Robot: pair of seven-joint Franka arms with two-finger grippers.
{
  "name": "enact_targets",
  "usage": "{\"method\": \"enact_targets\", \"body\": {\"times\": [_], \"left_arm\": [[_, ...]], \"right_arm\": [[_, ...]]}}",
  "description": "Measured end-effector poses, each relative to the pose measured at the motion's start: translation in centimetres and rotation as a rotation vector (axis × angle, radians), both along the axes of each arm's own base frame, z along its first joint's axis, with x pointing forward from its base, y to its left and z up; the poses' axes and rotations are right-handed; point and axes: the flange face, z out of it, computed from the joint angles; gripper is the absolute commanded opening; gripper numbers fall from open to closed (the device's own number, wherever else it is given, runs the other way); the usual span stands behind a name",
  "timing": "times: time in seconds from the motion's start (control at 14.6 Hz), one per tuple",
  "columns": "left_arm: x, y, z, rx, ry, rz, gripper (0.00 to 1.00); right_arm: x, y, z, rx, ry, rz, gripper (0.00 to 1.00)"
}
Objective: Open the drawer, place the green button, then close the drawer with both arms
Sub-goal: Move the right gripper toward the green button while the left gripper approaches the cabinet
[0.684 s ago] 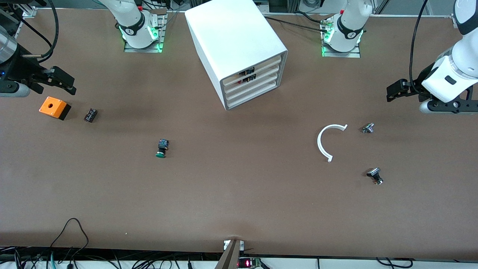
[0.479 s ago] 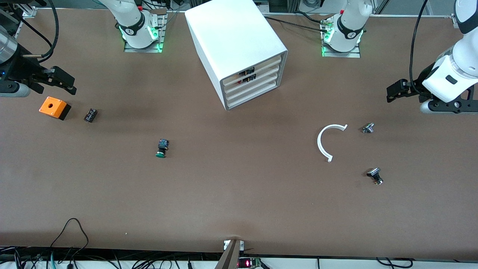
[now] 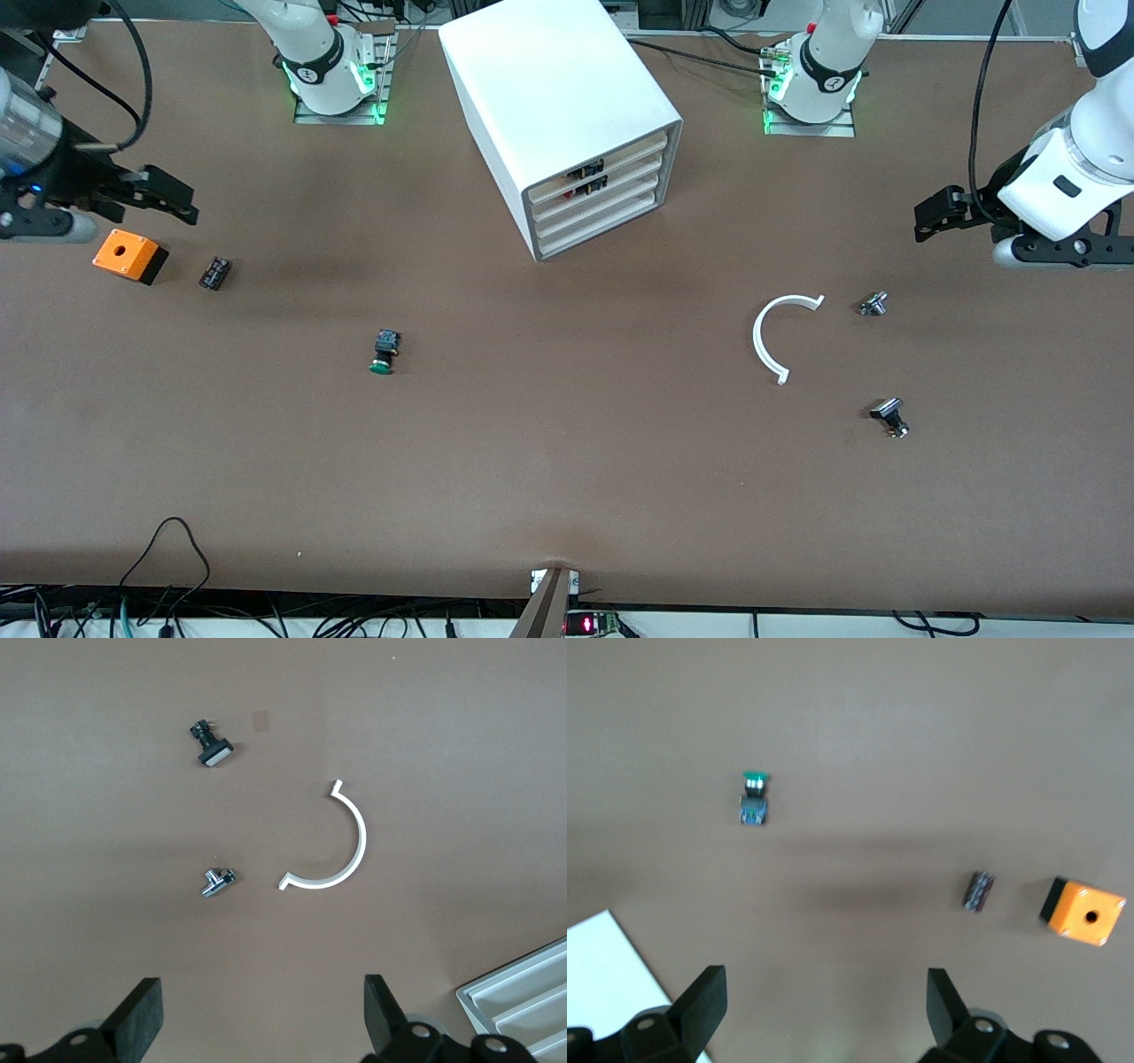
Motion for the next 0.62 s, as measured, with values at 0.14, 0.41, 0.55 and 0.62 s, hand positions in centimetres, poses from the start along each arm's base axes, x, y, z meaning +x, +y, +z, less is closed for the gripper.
{"method": "enact_targets", "body": {"times": [0.14,0.41,0.55,0.62], "left_arm": [[-0.1,-1.0,-0.1,0.0,0.003,-0.018,1.0],[0.2,-4.0,-1.8,-0.138,0.055,-0.031,1.0],[0.4,-6.1,-4.0,-0.246,0.135,-0.041,1.0],[0.5,-7.1,-5.7,-0.306,0.195,-0.062,1.0]], "right_arm": [[0.8,0.9,-1.9,0.007,0.027,0.013,1.0],[2.5,3.8,-4.9,0.025,-0.005,0.042,1.0],[3.1,5.0,-7.3,0.031,-0.033,0.036,1.0],[3.3,5.7,-8.6,0.033,-0.045,0.035,1.0]]}}
